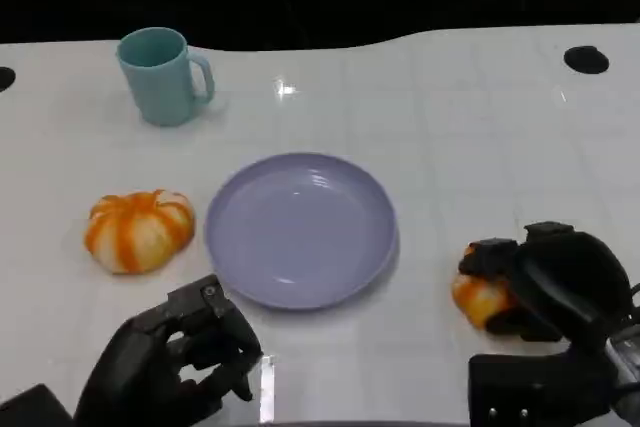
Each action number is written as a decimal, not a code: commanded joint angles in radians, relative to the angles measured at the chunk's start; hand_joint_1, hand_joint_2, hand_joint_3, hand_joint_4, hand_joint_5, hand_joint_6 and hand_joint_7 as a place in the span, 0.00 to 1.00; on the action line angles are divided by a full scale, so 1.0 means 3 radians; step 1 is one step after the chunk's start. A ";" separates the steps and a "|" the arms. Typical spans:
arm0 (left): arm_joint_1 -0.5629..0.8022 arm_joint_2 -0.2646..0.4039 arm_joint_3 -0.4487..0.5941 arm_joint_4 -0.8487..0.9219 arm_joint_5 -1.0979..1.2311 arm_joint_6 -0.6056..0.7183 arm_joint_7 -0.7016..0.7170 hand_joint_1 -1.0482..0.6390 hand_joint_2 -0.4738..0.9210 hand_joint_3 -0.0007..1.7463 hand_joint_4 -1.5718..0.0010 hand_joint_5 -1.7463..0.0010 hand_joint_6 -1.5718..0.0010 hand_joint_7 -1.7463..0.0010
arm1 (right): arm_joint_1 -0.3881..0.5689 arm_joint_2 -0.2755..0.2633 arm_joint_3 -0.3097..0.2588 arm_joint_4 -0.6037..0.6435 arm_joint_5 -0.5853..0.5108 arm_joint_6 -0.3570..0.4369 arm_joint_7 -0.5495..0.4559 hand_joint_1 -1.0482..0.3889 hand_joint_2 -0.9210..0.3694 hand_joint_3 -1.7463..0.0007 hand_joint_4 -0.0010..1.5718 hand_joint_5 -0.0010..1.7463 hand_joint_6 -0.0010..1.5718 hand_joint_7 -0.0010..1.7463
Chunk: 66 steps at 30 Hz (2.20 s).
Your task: Grasp the bread from the table and place it into the plate.
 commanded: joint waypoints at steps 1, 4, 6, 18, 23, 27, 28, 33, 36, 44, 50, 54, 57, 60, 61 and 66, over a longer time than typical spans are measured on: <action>0.0015 0.0036 0.0023 -0.0030 -0.0014 0.0010 0.0007 0.29 1.00 0.16 0.58 0.00 0.61 0.15 | -0.0069 -0.0074 0.0025 0.0157 0.0059 -0.0071 -0.0187 0.65 0.00 0.93 0.56 1.00 0.44 0.99; 0.0010 0.0041 0.0023 -0.0023 -0.0011 0.0014 0.0005 0.28 1.00 0.16 0.58 0.00 0.61 0.15 | -0.0109 -0.0071 0.0004 0.0199 0.0100 -0.0106 -0.0284 0.65 0.25 0.55 0.57 1.00 0.44 1.00; 0.0012 0.0038 0.0023 -0.0026 -0.0024 0.0019 -0.0001 0.28 1.00 0.16 0.58 0.00 0.61 0.15 | -0.0138 -0.0072 -0.0003 0.0229 0.0122 -0.0144 -0.0396 0.65 0.32 0.45 0.57 1.00 0.43 1.00; 0.0014 0.0035 0.0018 -0.0004 -0.0001 -0.0026 -0.0002 0.28 1.00 0.17 0.58 0.00 0.61 0.15 | -0.0252 -0.0040 -0.0052 0.0197 0.0353 -0.0489 -0.0722 0.64 0.44 0.26 0.59 1.00 0.51 0.91; 0.0017 0.0029 0.0012 -0.0001 0.0010 -0.0038 0.0005 0.29 1.00 0.17 0.58 0.00 0.61 0.15 | -0.0339 0.0052 -0.0021 0.0216 0.0514 -0.0768 -0.0776 0.65 0.46 0.25 0.60 1.00 0.49 0.96; 0.0022 0.0028 0.0005 -0.0008 0.0022 -0.0033 0.0013 0.29 1.00 0.17 0.58 0.00 0.61 0.15 | -0.0430 0.0160 0.0002 0.0243 0.0547 -0.0832 -0.0765 0.63 0.46 0.27 0.61 1.00 0.47 1.00; 0.0024 0.0027 0.0003 -0.0009 0.0022 -0.0031 0.0014 0.29 1.00 0.17 0.58 0.00 0.61 0.15 | -0.0464 0.0203 0.0013 0.0248 0.0549 -0.0827 -0.0758 0.62 0.47 0.27 0.61 1.00 0.47 1.00; 0.0029 0.0019 -0.0009 -0.0014 0.0053 -0.0053 0.0029 0.29 1.00 0.17 0.58 0.00 0.61 0.15 | -0.0629 0.0401 0.0050 0.0323 0.0624 -0.0833 -0.0670 0.60 0.45 0.26 0.61 1.00 0.46 1.00; 0.0032 -0.0001 -0.0015 -0.0024 0.0060 -0.0048 0.0049 0.29 1.00 0.17 0.58 0.00 0.61 0.15 | -0.0722 0.0531 0.0077 0.0402 0.0668 -0.0828 -0.0651 0.61 0.45 0.24 0.62 1.00 0.46 1.00; 0.0033 -0.0014 -0.0031 -0.0054 0.0047 -0.0019 0.0045 0.30 1.00 0.18 0.58 0.00 0.63 0.12 | -0.1051 0.0808 0.0169 0.0806 0.0711 -0.0875 -0.0638 0.61 0.47 0.20 0.62 1.00 0.48 0.98; 0.0040 -0.0015 -0.0041 -0.0070 0.0087 -0.0028 0.0061 0.30 1.00 0.18 0.59 0.00 0.63 0.12 | -0.1368 0.1011 0.0258 0.1284 0.0715 -0.0891 -0.0691 0.62 0.48 0.23 0.62 1.00 0.47 1.00; 0.0044 -0.0032 -0.0048 -0.0088 0.0093 -0.0012 0.0063 0.31 1.00 0.17 0.58 0.00 0.63 0.12 | -0.1541 0.1104 0.0309 0.1583 0.0695 -0.0896 -0.0746 0.61 0.47 0.23 0.62 1.00 0.48 0.99; 0.0044 -0.0031 -0.0059 -0.0095 0.0106 -0.0014 0.0068 0.31 1.00 0.17 0.58 0.00 0.62 0.12 | -0.1654 0.1168 0.0338 0.1802 0.0701 -0.0904 -0.0778 0.61 0.47 0.23 0.62 1.00 0.48 0.99; 0.0047 -0.0031 -0.0071 -0.0108 0.0098 0.0007 0.0061 0.31 1.00 0.18 0.58 0.00 0.63 0.12 | -0.1748 0.1237 0.0335 0.1973 0.0764 -0.0869 -0.0701 0.62 0.47 0.23 0.62 1.00 0.47 0.99; 0.0049 -0.0032 -0.0075 -0.0113 0.0102 0.0010 0.0064 0.31 1.00 0.18 0.58 0.00 0.63 0.12 | -0.1775 0.1258 0.0325 0.2024 0.0798 -0.0873 -0.0664 0.62 0.47 0.24 0.61 1.00 0.46 0.97; 0.0047 -0.0039 -0.0089 -0.0123 0.0112 0.0019 0.0072 0.31 1.00 0.18 0.58 0.00 0.63 0.12 | -0.1893 0.1306 0.0300 0.2168 0.0984 -0.0808 -0.0284 0.60 0.34 0.46 0.47 0.89 0.47 0.53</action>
